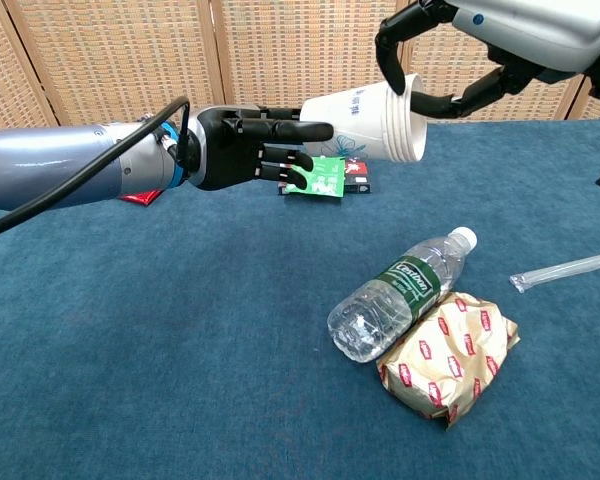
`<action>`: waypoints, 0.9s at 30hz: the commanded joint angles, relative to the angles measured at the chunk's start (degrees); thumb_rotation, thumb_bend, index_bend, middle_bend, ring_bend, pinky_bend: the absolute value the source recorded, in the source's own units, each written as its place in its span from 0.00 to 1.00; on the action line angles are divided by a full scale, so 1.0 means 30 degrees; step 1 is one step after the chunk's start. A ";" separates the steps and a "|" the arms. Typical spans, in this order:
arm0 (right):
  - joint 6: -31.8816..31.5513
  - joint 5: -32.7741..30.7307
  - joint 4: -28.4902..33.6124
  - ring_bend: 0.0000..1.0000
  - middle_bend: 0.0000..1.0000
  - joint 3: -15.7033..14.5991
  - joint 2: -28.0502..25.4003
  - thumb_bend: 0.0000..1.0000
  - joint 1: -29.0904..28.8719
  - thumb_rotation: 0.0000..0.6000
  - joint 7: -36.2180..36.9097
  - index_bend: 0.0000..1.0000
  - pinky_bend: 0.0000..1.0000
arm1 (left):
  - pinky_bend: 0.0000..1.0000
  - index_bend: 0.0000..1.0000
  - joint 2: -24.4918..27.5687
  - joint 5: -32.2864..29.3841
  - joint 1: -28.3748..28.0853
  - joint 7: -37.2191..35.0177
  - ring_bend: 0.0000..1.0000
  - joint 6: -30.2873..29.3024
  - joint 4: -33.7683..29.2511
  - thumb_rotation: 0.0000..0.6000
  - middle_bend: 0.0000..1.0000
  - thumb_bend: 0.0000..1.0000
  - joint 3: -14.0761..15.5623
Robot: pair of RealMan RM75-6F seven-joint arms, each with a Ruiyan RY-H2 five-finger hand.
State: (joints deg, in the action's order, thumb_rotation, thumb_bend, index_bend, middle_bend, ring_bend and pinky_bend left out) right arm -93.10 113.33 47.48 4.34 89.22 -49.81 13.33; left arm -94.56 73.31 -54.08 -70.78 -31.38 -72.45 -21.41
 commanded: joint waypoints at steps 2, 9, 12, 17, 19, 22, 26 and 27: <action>-0.0565 -0.0093 -0.0540 0.00 0.00 -0.0042 0.0409 0.53 -0.0001 1.00 0.0255 0.65 0.03 | 0.54 0.50 0.0096 0.0084 -0.0004 -0.0125 0.56 0.0176 -0.0104 1.00 0.50 0.14 0.0004; -0.1211 -0.0220 -0.1413 0.00 0.00 -0.0198 0.0873 0.53 -0.0038 1.00 0.0524 0.66 0.03 | 0.54 0.50 0.0102 0.0153 0.0017 -0.0194 0.56 0.0232 -0.0110 1.00 0.50 0.14 -0.0016; -0.1341 -0.0317 -0.1657 0.00 0.00 -0.0253 0.1007 0.53 -0.0056 1.00 0.0594 0.67 0.03 | 0.54 0.50 0.0092 0.0145 0.0017 -0.0203 0.56 0.0267 -0.0084 1.00 0.50 0.14 -0.0029; -0.1725 -0.0540 -0.2191 0.00 0.00 -0.0302 0.1241 0.53 0.0025 1.00 0.0717 0.68 0.04 | 0.54 0.50 0.0074 0.0110 0.0042 -0.0143 0.56 0.0260 0.0030 1.00 0.50 0.14 -0.0044; -0.1949 -0.0674 -0.2425 0.00 0.00 -0.0297 0.1316 0.53 0.0101 1.00 0.0864 0.68 0.04 | 0.54 0.50 0.0077 0.0046 0.0070 -0.0130 0.56 0.0281 0.0127 1.00 0.50 0.14 -0.0049; -0.2267 -0.0828 -0.2748 0.00 0.00 -0.0345 0.1323 0.53 0.0261 1.00 0.1057 0.68 0.04 | 0.54 0.50 0.0121 -0.0012 0.0135 -0.0101 0.56 0.0315 0.0302 1.00 0.50 0.14 -0.0027; -0.2854 -0.0867 -0.3074 0.00 0.00 -0.0526 0.1098 0.53 0.0570 1.00 0.1197 0.68 0.04 | 0.54 0.50 0.0367 -0.0083 0.0337 -0.0129 0.56 0.0293 0.0617 1.00 0.50 0.14 -0.0024; -0.2981 -0.0871 -0.3134 0.00 0.00 -0.0582 0.1013 0.53 0.0663 1.00 0.1217 0.68 0.04 | 0.54 0.50 0.0450 -0.0088 0.0394 -0.0146 0.56 0.0281 0.0693 1.00 0.50 0.14 -0.0027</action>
State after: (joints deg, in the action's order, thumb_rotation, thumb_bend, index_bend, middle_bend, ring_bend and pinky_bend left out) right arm -101.72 110.75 38.32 2.80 92.52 -48.10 16.86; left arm -93.41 73.09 -53.06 -71.16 -30.49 -70.57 -21.48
